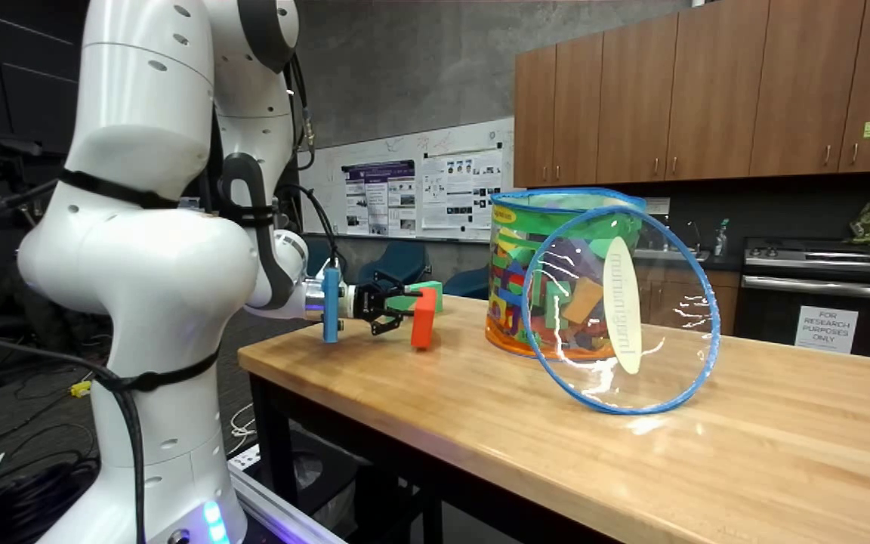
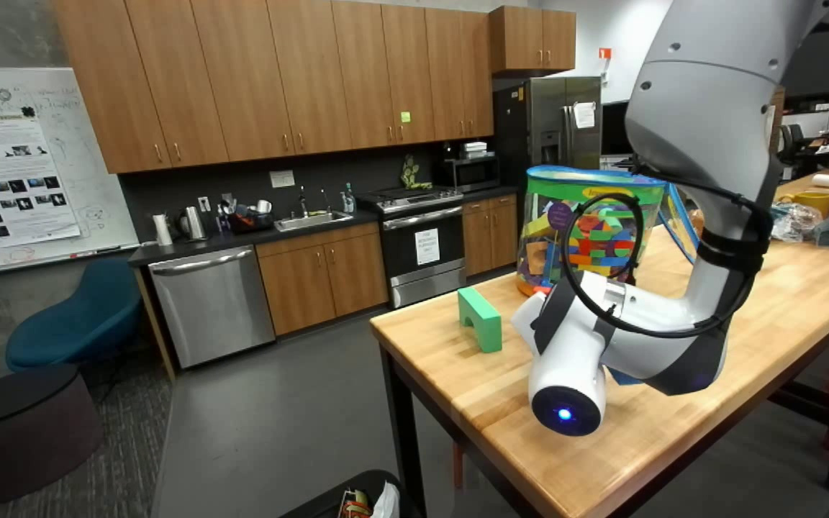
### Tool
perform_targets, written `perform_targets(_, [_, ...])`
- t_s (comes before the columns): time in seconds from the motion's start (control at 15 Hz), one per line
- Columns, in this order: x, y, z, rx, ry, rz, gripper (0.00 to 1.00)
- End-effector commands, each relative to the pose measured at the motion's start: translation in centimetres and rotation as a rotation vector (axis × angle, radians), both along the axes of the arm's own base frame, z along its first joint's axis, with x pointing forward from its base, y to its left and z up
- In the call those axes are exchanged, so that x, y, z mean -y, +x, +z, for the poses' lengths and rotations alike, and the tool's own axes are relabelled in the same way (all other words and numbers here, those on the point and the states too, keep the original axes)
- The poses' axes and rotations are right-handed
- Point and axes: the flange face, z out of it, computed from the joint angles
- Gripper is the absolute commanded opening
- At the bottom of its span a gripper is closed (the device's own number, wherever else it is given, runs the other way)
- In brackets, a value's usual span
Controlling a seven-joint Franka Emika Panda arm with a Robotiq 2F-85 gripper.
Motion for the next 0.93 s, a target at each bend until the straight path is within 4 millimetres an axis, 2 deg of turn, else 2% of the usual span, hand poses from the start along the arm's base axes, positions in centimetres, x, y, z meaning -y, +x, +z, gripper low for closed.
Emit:
perform_targets(0.0, [-0.4, 0.1, -0.8, -0.005, -0.034, 0.011, 0.14])
perform_targets(0.33, [-0.5, -0.1, -1.6, -0.02, -0.047, 0.011, 0.14])
perform_targets(0.4, [-0.6, -0.1, -1.7, -0.021, -0.048, 0.011, 0.34])
perform_targets(0.53, [-0.8, -0.3, -1.6, -0.025, -0.041, 0.008, 0.48])
perform_targets(0.6, [-1.0, -0.5, -1.5, -0.026, -0.033, 0.009, 0.62])
perform_targets(0.67, [-1.2, -0.8, -1.5, -0.029, -0.026, 0.013, 0.64])
perform_targets(0.73, [-1.3, -1.1, -1.5, -0.033, -0.02, 0.016, 0.62])
perform_targets(0.87, [-1.6, -1.8, -1.5, -0.04, -0.007, 0.023, 0.7])
